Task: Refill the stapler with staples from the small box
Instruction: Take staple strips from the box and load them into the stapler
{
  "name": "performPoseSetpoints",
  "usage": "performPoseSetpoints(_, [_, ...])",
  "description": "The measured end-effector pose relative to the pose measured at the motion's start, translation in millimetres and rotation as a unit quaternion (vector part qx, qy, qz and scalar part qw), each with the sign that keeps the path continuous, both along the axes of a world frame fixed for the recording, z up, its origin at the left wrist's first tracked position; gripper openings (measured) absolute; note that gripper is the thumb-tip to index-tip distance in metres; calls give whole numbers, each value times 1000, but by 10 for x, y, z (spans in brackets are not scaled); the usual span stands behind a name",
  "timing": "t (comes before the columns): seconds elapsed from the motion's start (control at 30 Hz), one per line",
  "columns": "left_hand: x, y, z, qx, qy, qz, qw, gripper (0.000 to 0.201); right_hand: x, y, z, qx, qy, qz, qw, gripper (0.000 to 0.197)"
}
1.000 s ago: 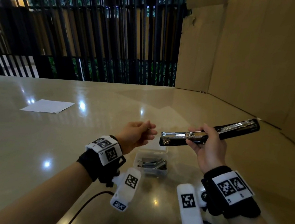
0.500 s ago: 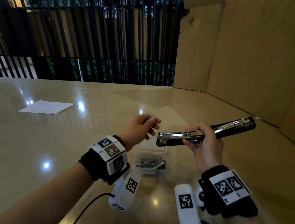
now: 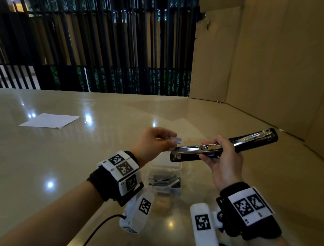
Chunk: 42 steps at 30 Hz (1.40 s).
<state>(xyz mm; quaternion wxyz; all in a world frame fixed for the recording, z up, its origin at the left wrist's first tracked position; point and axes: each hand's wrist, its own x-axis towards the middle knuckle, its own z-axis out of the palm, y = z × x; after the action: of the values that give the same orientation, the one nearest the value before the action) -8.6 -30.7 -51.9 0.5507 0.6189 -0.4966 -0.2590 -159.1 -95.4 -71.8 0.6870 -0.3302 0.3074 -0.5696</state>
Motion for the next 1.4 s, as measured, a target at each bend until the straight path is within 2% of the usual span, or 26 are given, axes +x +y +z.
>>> performPoseSetpoints(0.17, [-112,-13,-6,-3,-40,0,999,21,-1,12,14,0,-5,1,1000,20])
performPoseSetpoints(0.4, [-249,-32,-13,-37,-185,65,980,17,-10,43,31,-13,-6,14,1000,19])
performPoseSetpoints(0.47, [-242,-39,-13,-33,-205,78,975,18,-10,56,36,-18,-4,17,1000,19])
performPoseSetpoints(0.83, [-146,-4,-43,-39,-194,78,977,14,-14,84,68,-18,-27,17,999,19])
performPoseSetpoints(1.07, [-155,24,-70,-45,-99,54,993,16,9,94,36,-7,-33,21,999,17])
performPoseSetpoints(1.4, [-184,25,-75,-54,-76,53,994,15,-4,96,51,-7,-35,22,999,19])
